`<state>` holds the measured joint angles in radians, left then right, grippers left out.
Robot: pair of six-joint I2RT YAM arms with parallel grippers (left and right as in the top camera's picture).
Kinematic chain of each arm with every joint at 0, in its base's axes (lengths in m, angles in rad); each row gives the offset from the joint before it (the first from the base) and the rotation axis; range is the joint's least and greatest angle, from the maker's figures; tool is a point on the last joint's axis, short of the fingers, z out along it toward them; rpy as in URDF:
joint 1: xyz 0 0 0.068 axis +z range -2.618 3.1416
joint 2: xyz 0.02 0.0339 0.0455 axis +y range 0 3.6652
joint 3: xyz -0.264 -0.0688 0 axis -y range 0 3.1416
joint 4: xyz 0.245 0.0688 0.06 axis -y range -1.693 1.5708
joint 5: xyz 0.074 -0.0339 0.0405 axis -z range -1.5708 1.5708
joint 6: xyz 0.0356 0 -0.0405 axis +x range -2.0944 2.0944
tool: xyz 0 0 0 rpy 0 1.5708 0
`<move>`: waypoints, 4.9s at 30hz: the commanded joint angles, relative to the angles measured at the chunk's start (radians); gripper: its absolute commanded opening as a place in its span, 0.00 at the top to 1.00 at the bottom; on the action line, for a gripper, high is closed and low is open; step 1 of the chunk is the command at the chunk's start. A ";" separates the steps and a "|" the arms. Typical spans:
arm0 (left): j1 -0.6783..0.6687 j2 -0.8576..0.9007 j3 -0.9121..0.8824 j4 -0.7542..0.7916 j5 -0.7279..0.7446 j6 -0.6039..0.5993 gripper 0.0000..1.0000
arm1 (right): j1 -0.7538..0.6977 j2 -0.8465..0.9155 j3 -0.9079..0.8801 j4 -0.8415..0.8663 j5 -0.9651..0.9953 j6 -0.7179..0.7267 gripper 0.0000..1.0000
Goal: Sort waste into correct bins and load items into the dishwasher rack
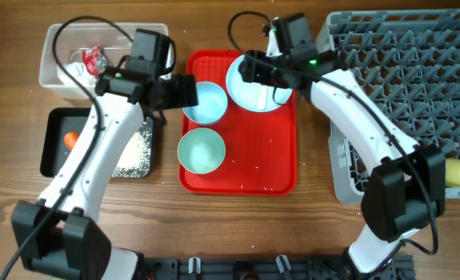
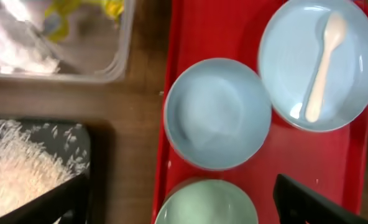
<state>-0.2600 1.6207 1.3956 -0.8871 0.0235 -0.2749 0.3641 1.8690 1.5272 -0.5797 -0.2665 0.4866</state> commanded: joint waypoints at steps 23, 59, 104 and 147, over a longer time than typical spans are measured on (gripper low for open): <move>-0.152 0.220 0.006 0.156 0.010 -0.033 0.40 | -0.118 0.000 0.006 -0.080 -0.074 -0.046 0.32; 0.080 -0.100 0.007 0.014 0.001 -0.100 0.00 | 0.055 0.030 0.027 -0.006 0.177 -0.019 0.96; 0.080 -0.100 0.007 0.014 0.001 -0.100 0.00 | -0.127 0.137 0.022 0.168 1.393 -1.191 0.96; 0.080 -0.100 0.007 0.014 0.001 -0.100 0.00 | -0.644 0.051 0.167 -0.275 0.281 -0.013 0.43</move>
<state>-0.1837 1.5242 1.3960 -0.8745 0.0338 -0.3733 -0.2649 1.8492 1.7039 -0.8715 0.0010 0.4267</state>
